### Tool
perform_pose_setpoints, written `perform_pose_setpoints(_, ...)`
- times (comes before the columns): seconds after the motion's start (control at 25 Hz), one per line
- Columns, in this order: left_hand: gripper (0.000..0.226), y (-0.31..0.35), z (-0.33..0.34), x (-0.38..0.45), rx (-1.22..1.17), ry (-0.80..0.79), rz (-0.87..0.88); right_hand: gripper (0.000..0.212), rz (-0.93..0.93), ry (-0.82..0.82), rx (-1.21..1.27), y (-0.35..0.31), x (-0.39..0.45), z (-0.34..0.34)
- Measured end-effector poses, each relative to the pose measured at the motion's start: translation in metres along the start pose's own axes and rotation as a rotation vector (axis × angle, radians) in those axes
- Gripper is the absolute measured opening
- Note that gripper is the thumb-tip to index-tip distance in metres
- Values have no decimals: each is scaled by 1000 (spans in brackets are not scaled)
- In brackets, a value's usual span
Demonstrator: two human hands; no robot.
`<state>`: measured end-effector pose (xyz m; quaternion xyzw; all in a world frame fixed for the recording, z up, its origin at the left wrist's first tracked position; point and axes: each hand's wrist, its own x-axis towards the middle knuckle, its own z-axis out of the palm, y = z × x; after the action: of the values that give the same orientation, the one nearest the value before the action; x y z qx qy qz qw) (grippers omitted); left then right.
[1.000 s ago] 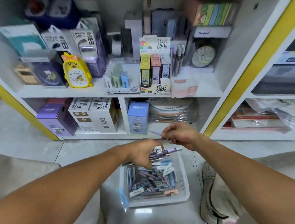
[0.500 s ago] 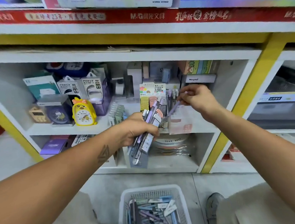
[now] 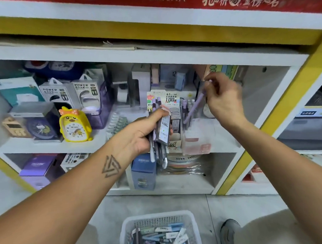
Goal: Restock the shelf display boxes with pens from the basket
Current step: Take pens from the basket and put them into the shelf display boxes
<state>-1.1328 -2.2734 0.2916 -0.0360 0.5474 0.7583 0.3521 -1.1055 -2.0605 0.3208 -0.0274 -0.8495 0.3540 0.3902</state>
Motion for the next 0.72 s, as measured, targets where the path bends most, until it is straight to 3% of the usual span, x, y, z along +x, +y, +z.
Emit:
perform_pose_setpoints(0.2, 13, 2, 7, 11, -51, -20, -31, 17, -152, -210, -327, 16, -5, 17)
perform_pose_setpoints(0.4, 10, 0, 9, 19, -82, 6, 20, 8, -219, -326, -296, 18, -12, 26)
perform_pose_setpoints(0.52, 11, 0, 6, 19, -86, 23, 37, 12, -150, -391, -259, 18, -10, 24)
perform_pose_setpoints(0.72, 18, -2, 8, 14, -83, 5, 62, 7, -140, -395, -261, 19, -14, 24)
